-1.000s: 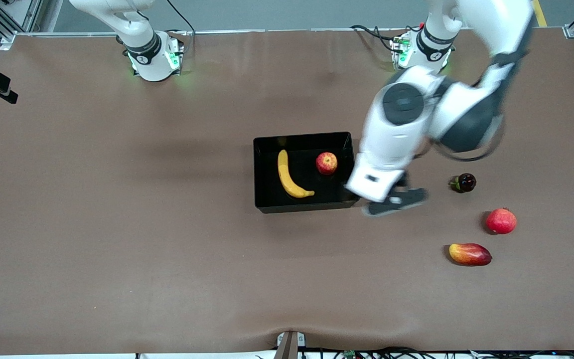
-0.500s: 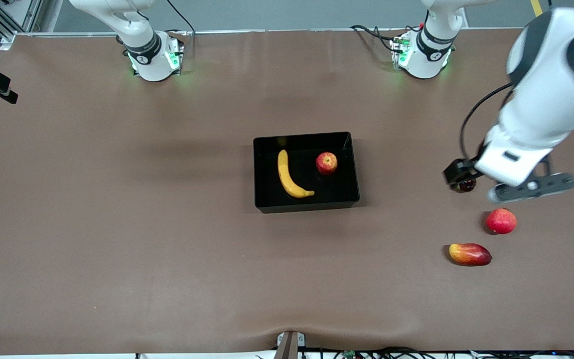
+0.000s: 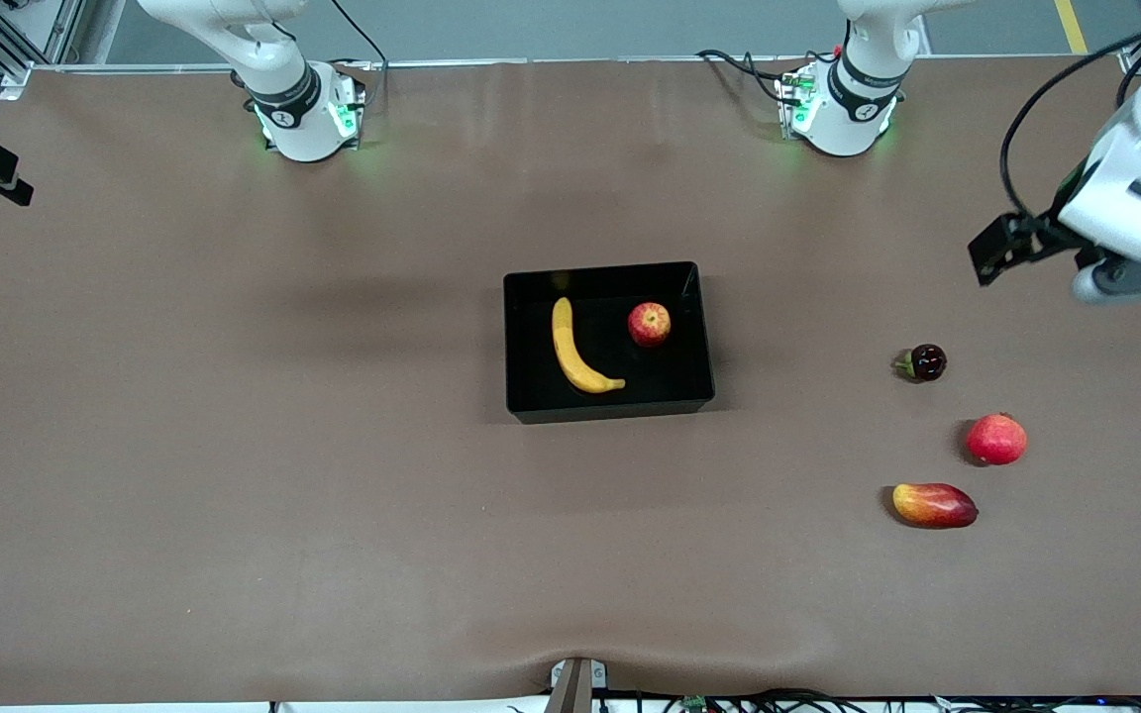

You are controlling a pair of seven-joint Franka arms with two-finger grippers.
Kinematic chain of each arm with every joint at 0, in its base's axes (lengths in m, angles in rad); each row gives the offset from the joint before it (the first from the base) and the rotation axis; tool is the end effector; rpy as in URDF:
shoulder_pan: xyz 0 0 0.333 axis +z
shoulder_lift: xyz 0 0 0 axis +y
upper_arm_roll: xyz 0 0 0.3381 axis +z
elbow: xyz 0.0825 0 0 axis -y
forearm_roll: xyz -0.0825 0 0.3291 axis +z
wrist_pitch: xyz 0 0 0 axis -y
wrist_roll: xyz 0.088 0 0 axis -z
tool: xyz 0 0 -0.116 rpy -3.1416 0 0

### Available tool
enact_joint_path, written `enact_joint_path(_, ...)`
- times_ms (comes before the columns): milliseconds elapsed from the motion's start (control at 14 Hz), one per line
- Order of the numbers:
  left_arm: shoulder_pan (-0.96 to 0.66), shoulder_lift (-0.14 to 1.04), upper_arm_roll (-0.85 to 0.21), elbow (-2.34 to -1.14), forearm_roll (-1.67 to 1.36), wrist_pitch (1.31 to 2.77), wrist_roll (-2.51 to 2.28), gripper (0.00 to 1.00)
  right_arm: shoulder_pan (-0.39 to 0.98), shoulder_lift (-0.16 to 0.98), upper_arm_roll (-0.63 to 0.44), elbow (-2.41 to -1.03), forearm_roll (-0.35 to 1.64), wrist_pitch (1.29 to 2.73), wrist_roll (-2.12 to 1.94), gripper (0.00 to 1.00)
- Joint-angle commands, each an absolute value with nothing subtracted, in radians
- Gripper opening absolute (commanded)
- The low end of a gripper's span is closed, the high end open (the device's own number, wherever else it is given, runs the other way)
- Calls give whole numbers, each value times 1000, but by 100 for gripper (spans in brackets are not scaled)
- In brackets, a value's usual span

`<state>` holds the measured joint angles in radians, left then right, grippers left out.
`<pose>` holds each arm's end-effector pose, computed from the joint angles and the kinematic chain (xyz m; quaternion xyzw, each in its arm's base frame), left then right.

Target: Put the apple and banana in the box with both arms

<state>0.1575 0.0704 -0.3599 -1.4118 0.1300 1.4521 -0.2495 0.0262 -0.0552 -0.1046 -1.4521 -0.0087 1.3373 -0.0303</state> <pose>0.5041 -0.0781 0.6600 -0.9981 -0.0306 0.0009 0.0538 0.4530 -0.0388 0.6922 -0.9992 0.0248 0.0300 0.0002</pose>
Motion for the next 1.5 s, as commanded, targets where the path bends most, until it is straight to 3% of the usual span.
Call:
enact_joint_path(0,28,-29,-171,-1514,63,1447,-174,100,8,-55,-92,-1447,-17,1327,-43,100)
enact_joint_path(286,-69,-113,-37,-1594,14,1445,-164,100,8,-55,-92,-1447,-17,1327,-43,100)
enact_joint_path(1429,-71,-103,-55,-1580,46,1440,-172,100,6,-55,-92,-1447,-17,1327,-43,100)
